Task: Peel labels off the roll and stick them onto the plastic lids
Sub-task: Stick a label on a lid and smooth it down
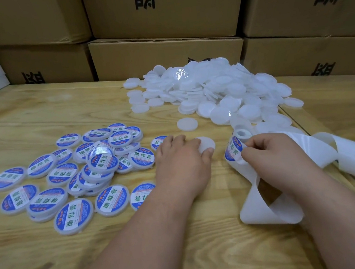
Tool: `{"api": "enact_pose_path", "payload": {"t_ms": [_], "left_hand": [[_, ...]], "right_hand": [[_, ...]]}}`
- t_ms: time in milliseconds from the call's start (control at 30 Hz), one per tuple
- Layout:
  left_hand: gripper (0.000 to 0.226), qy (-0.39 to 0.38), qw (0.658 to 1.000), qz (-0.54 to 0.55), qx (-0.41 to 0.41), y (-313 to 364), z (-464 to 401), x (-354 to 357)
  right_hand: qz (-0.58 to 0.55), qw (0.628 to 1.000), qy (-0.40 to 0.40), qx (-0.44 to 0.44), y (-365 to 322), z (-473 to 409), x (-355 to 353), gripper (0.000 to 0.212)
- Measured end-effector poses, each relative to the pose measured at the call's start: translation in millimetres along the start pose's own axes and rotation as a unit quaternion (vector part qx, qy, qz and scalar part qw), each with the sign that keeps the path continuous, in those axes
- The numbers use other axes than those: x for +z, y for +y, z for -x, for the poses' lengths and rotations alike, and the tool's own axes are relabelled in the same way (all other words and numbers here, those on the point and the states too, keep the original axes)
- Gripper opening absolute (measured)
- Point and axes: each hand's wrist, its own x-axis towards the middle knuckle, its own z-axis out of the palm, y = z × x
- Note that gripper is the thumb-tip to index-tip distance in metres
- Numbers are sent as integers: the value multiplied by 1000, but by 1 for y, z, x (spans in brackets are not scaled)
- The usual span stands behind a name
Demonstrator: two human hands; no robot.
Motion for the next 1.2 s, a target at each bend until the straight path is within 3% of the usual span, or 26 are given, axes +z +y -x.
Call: {"api": "enact_pose_path", "payload": {"t_ms": [167, 367, 533, 733, 933, 1200], "left_hand": [[31, 62, 997, 39, -2, 0, -1, -3], [23, 77, 995, 63, 7, 3, 1, -1], [40, 64, 997, 40, 8, 4, 0, -1], [50, 67, 988, 128, 52, 7, 3, -6], [44, 46, 961, 249, 111, 9, 6, -5], [35, 97, 929, 312, 174, 13, 12, -10]], "right_hand": [[6, 1000, 9, -7, -1, 1, 0, 19], [15, 1000, 4, -16, 0, 1, 1, 18], [16, 1000, 1, -19, -1, 0, 2, 16], [11, 1000, 2, -24, -1, 1, 2, 15], [7, 1000, 9, -26, -3, 1, 3, 14], [-35, 997, 28, -69, 1, -1, 6, 22]]}}
